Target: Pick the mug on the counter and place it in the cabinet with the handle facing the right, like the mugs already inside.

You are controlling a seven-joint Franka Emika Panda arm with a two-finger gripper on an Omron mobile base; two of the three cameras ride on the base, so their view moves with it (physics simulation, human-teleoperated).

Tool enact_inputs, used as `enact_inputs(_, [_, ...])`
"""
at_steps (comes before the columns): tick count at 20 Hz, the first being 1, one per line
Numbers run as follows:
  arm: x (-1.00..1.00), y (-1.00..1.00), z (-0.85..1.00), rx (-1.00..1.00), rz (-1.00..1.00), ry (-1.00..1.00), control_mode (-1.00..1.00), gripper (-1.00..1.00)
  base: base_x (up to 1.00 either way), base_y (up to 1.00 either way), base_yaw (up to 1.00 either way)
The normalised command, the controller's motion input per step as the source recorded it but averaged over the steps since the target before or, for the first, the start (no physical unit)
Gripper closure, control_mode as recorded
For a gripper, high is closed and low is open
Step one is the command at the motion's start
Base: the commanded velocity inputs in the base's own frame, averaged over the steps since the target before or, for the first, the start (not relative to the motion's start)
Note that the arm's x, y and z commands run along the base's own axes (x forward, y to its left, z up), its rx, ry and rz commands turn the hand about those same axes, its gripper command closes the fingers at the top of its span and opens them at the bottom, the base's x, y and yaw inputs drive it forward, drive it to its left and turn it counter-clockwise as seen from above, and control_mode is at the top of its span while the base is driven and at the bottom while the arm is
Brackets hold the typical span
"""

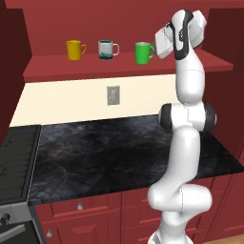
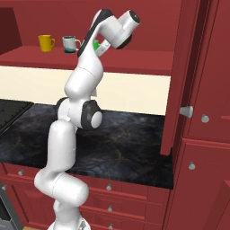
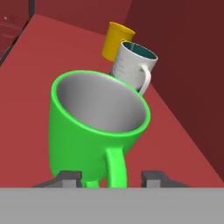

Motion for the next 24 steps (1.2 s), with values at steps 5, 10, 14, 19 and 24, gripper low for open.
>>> enact_inputs(5, [0.0, -0.06, 0.0, 0.0, 0.0, 0.0, -1.0, -1.0, 0.0, 0.0, 0.0])
enact_inputs(10, [0.0, -0.07, 0.0, 0.0, 0.0, 0.0, -1.0, -1.0, 0.0, 0.0, 0.0])
enact_inputs(14, [0.0, -0.15, 0.0, 0.0, 0.0, 0.0, -1.0, -1.0, 0.0, 0.0, 0.0])
enact_inputs(19, [-0.01, -0.29, 0.05, 0.0, 0.0, -0.01, -1.0, -1.0, 0.0, 0.0, 0.0])
enact_inputs(24, [-0.39, -0.27, 0.01, 0.0, 0.0, -0.08, -1.0, -1.0, 0.0, 0.0, 0.0])
